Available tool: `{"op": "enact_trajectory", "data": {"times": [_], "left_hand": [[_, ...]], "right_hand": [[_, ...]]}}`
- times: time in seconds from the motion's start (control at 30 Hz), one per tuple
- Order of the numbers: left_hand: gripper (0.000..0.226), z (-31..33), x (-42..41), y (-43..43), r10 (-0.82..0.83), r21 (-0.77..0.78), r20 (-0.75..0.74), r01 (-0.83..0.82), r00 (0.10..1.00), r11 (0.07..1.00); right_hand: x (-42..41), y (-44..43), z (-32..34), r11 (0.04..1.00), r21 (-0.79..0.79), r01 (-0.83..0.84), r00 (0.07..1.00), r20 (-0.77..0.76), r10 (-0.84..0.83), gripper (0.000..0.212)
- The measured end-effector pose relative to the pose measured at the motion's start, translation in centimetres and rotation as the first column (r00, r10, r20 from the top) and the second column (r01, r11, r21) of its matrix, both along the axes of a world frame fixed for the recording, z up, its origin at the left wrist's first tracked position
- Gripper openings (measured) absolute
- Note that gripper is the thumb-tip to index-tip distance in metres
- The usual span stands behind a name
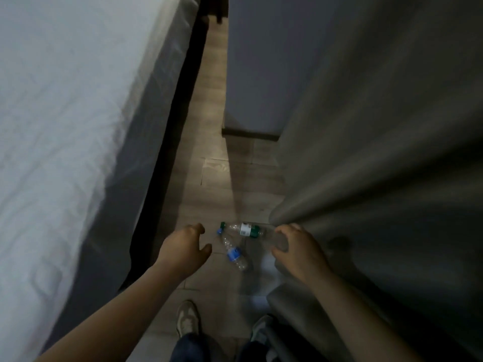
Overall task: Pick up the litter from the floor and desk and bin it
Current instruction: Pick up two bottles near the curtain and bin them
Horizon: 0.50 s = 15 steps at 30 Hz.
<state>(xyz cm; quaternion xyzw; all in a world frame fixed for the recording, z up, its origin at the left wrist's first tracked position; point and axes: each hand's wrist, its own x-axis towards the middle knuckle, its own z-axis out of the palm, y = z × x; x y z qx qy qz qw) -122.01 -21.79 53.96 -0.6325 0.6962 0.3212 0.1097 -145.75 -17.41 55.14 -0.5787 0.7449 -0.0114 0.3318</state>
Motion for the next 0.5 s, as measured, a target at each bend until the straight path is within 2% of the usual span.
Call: {"op": "enact_trajectory", "data": {"times": [0.13, 0.33, 0.5], "left_hand": [[0.046, -10.0, 0.8, 0.0, 0.119, 0.064, 0.019, -0.12, 0.993, 0.991], [0.059, -24.4, 1.0, 0.3, 0.241, 0.112, 0.049, -0.245, 0.969, 0.963], [0.063, -34.6, -0.6, 0.7, 0.335, 0.141, 0.03, -0.336, 0.942, 0.931]], "right_hand": [[0.7, -1.4, -10.3, 0.997, 0.075, -0.015, 1.0, -0.011, 0.016, 0.043], [1.0, -2.9, -24.7, 0.999, 0.045, 0.022, 1.0, 0.013, -0.023, 0.037], [0.3, -4.1, -34.7, 0.997, 0.064, 0.032, 0.999, -0.031, -0.031, 0.046]]}}
